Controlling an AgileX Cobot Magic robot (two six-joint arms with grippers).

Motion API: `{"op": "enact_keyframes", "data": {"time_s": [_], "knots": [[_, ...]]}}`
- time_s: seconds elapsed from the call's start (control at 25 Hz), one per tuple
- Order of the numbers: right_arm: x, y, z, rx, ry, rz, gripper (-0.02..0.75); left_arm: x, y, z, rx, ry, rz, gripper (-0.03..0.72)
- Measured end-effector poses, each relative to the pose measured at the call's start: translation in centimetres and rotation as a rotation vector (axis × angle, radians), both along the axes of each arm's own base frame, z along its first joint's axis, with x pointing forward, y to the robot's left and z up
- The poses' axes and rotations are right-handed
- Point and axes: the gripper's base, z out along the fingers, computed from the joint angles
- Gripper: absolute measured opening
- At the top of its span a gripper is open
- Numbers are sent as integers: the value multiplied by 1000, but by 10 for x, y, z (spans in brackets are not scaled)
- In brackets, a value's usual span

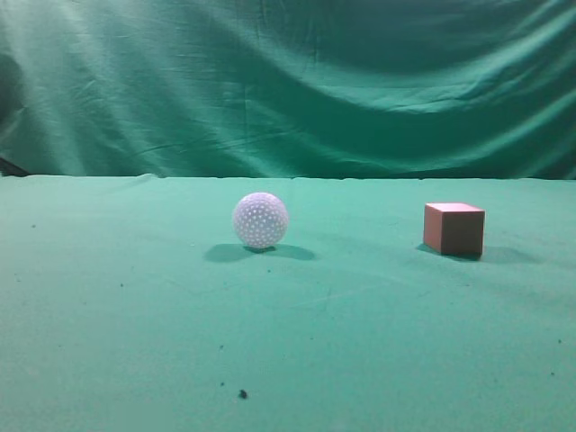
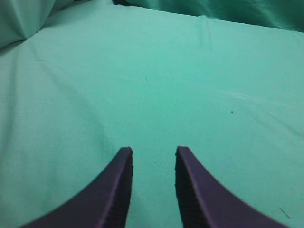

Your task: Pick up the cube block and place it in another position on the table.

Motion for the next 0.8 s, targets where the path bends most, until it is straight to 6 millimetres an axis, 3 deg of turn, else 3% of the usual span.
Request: {"op": "enact_keyframes", "data": {"time_s": [0.64, 0.8], "knots": [[0, 0, 0, 0, 0, 0, 0, 0, 0, 0, 0, 0, 0, 262], [4, -1, 13, 31, -164, -19, 0, 0, 0, 0, 0, 0, 0, 262]]}}
